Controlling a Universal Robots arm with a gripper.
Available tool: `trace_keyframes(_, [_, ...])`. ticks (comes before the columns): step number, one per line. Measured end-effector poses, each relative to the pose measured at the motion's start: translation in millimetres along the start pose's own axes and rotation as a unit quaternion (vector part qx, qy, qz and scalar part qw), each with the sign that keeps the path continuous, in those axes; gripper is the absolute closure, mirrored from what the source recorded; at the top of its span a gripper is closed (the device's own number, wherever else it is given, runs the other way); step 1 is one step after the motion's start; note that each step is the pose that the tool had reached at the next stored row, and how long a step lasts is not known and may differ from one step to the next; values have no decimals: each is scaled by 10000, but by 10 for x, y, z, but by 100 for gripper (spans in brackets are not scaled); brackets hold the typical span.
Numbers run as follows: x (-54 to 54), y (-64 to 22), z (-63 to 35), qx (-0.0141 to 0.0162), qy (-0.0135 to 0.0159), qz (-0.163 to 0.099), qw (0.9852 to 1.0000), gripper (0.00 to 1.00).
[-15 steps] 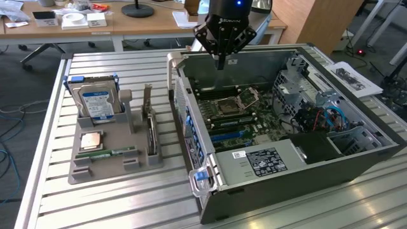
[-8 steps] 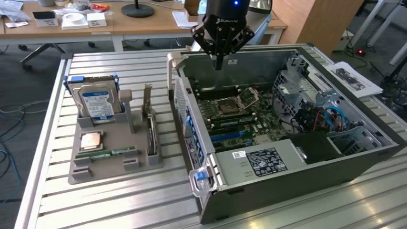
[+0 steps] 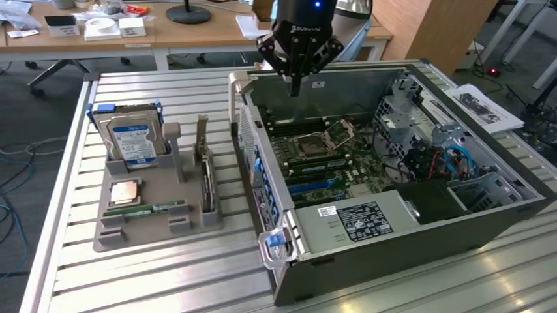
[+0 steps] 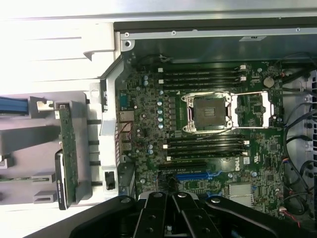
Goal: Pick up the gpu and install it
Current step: 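Reach for the gpu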
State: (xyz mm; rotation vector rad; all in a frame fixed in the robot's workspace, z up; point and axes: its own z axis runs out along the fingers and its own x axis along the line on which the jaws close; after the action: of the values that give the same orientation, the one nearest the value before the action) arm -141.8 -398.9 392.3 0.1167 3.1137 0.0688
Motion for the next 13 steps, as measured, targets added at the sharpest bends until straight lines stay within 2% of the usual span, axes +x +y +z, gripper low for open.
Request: trace_keyframes(13, [128,-10,5,0,0,-1,10000,89])
